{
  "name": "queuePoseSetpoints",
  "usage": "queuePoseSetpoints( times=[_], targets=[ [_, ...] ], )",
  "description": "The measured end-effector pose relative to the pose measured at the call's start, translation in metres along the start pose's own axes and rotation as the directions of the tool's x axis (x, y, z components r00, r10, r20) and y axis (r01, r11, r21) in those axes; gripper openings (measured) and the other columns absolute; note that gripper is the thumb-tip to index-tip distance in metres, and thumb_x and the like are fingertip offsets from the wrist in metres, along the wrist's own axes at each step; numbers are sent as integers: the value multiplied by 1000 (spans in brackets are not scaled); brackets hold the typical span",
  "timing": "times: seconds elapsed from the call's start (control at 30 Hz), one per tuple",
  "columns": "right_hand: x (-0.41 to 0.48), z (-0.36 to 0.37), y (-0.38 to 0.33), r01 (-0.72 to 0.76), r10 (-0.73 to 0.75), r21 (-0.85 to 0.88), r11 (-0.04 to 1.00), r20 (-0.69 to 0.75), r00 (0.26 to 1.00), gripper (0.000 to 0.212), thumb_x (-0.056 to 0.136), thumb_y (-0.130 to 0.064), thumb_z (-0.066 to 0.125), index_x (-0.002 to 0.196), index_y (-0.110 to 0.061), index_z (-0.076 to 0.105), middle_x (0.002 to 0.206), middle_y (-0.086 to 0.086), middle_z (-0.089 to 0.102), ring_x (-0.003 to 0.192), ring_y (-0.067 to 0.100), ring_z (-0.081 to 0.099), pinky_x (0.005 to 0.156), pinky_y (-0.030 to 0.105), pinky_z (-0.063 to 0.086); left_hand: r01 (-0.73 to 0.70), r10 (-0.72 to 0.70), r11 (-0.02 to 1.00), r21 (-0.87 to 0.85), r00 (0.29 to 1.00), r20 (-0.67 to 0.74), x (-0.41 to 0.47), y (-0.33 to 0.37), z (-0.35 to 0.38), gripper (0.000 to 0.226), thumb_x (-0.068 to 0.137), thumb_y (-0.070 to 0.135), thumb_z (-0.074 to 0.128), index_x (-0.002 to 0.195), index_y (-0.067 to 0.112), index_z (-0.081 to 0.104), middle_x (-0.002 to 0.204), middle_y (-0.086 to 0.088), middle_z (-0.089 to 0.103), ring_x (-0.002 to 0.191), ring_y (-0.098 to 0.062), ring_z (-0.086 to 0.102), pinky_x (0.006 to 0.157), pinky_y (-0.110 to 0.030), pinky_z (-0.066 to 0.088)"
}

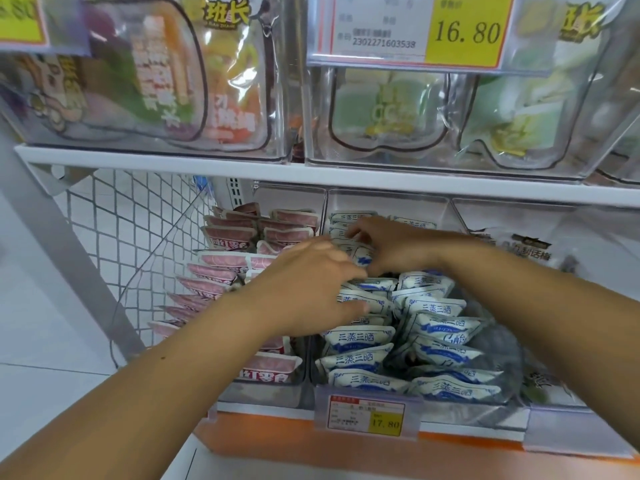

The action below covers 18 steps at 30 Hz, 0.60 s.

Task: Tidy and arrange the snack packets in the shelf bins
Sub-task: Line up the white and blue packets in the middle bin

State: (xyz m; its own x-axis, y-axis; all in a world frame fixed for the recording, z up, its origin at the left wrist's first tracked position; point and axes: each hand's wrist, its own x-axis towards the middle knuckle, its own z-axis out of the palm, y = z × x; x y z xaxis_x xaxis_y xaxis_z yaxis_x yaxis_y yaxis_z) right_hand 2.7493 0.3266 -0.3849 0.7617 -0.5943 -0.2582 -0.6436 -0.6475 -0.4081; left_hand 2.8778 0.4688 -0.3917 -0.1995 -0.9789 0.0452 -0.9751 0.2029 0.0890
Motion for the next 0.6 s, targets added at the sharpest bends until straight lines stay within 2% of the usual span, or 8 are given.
queuePoseSetpoints(
  times=[0.07,0.13,0.2,0.27,0.33,0.4,0.53,0.6],
  targets=[
    [-12,-13,3,-20,20,71,997,-2,1000,63,77,-23,79,131,-21,47,121,-7,52,105,18,58,78,25,51,-4,-5,993,-121,997,-73,-8,-4,0,59,90,63,43,144,38,37,148,14,36,136,-6,23,114,-26,17],
    [-15,-15,5,-31,28,-63,998,-49,998,37,80,-24,76,114,-17,62,110,-3,60,97,19,61,77,29,52,25,-43,984,-174,994,-102,-16,-12,0,64,89,65,35,147,37,31,152,14,29,138,-4,18,113,-24,15],
    [-12,-9,2,-9,-9,-184,983,-99,995,16,85,-28,71,94,-15,67,97,-1,62,90,21,60,73,32,47,69,-92,979,-192,989,-114,-24,-22,1,69,88,71,25,148,38,28,154,13,27,140,-6,18,116,-30,20],
    [-5,1,-3,7,-43,-220,976,-159,986,15,89,-30,66,94,-16,68,98,-3,58,92,22,58,73,29,41,95,-122,969,-226,987,-108,-31,-29,3,70,87,73,19,148,40,26,155,16,24,140,-4,18,116,-34,24],
    [4,10,-9,12,-66,-273,962,-189,980,25,91,-31,64,112,-19,68,113,0,57,99,21,57,80,27,37,106,-134,959,-261,987,-91,-35,-30,6,67,89,71,20,149,41,24,155,19,19,141,-2,15,116,-31,21],
    [10,14,-12,9,-58,-290,957,-161,985,31,91,-32,64,120,-22,65,121,2,58,102,20,56,81,25,34,115,-139,952,-282,988,-68,-37,-27,7,66,89,66,20,150,41,21,156,21,14,142,0,12,115,-27,17],
    [2,1,-8,3,-21,-234,972,-70,997,43,85,-43,68,125,-28,62,128,-2,55,117,22,52,86,29,38,118,-137,943,-311,990,-41,-41,-28,6,64,89,64,20,150,44,15,153,29,8,135,11,4,111,-21,10],
    [-7,-5,-3,-27,-5,-217,976,-148,989,38,85,-41,69,121,-31,63,125,-3,51,113,20,51,88,30,39,109,-130,942,-318,990,-46,-43,-28,6,63,89,64,21,149,45,15,151,30,8,131,13,3,110,-20,10]
  ],
)
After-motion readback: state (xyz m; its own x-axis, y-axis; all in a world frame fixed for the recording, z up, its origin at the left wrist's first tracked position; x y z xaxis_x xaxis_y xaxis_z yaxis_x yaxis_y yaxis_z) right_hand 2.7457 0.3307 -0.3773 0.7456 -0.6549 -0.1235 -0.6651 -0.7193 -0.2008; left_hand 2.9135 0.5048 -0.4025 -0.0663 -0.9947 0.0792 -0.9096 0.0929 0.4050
